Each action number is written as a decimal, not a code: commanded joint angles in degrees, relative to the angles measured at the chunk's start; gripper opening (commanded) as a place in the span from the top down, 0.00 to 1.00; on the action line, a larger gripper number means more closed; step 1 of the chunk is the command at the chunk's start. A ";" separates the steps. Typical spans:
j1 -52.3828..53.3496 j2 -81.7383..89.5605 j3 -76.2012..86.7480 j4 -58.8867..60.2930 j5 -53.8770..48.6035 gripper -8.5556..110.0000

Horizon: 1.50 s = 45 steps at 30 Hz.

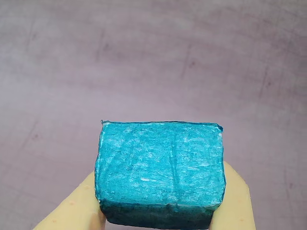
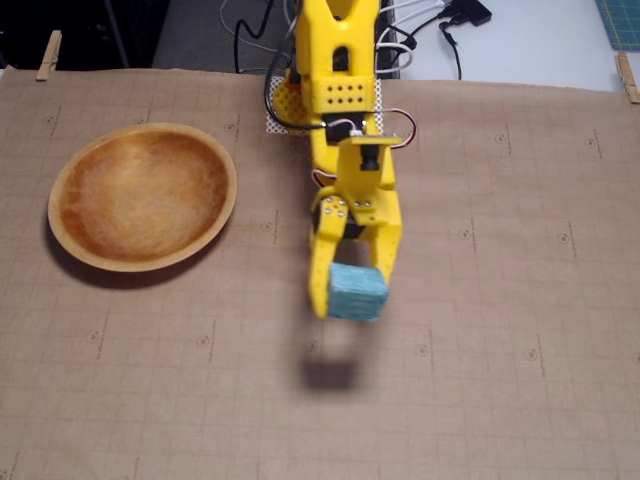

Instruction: Grasp a blue block and put it in the bowl.

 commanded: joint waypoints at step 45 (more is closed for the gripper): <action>46.67 23.55 -5.27 37.79 -5.19 0.85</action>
